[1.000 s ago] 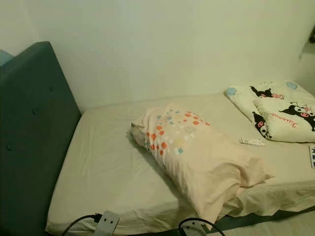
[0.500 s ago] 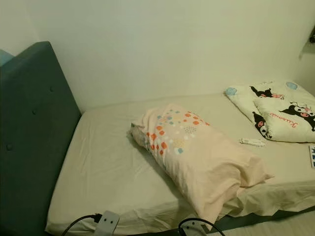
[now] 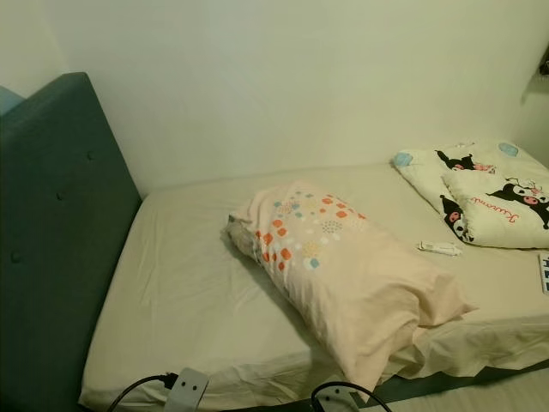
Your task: Clean up the room
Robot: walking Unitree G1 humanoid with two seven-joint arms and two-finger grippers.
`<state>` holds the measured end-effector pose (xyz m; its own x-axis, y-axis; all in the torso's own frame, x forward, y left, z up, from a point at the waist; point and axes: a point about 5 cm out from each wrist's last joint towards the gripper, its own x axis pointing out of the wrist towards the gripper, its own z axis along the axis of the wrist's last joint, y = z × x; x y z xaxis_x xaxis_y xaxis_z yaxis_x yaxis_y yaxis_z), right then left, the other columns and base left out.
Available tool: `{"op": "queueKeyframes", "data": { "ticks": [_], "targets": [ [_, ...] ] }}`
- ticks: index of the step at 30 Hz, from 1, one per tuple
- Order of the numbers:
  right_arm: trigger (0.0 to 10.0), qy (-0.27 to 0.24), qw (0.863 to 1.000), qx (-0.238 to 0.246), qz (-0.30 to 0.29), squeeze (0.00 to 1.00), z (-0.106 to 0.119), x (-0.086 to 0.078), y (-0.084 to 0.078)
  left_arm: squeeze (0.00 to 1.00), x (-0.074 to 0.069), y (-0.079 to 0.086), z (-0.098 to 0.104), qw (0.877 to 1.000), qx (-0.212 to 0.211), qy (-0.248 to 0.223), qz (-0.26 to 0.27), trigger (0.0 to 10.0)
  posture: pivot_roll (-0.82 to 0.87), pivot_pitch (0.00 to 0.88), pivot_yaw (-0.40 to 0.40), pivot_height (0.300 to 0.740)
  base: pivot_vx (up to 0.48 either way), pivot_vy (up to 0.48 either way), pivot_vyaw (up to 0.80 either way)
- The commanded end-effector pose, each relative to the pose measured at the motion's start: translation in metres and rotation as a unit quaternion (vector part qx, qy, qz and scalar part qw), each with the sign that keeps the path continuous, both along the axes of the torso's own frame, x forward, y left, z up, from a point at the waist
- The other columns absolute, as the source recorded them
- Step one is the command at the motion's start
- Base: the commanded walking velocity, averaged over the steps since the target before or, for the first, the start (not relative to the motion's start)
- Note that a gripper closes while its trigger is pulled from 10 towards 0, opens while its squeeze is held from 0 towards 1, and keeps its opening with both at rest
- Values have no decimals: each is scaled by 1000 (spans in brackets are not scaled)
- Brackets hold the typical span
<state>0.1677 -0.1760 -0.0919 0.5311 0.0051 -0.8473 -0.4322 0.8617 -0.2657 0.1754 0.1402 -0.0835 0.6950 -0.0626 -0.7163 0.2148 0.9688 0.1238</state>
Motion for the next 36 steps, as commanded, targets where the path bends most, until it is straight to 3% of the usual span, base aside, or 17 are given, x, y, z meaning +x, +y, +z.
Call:
{"op": "queueKeyframes", "data": {
  "ticks": [1,36],
  "targets": [
    [10000,2,1000,1,4,0,-1,-3,2,0,-2,4,-2,1000,11,9,-7,10000,-65,0,11,727,0,0,0],
    [10000,4,1000,0,14,0,-2,-4,4,0,-3,5,-2,1000,13,9,-9,10000,-64,0,14,727,0,0,0]
  ]
}}
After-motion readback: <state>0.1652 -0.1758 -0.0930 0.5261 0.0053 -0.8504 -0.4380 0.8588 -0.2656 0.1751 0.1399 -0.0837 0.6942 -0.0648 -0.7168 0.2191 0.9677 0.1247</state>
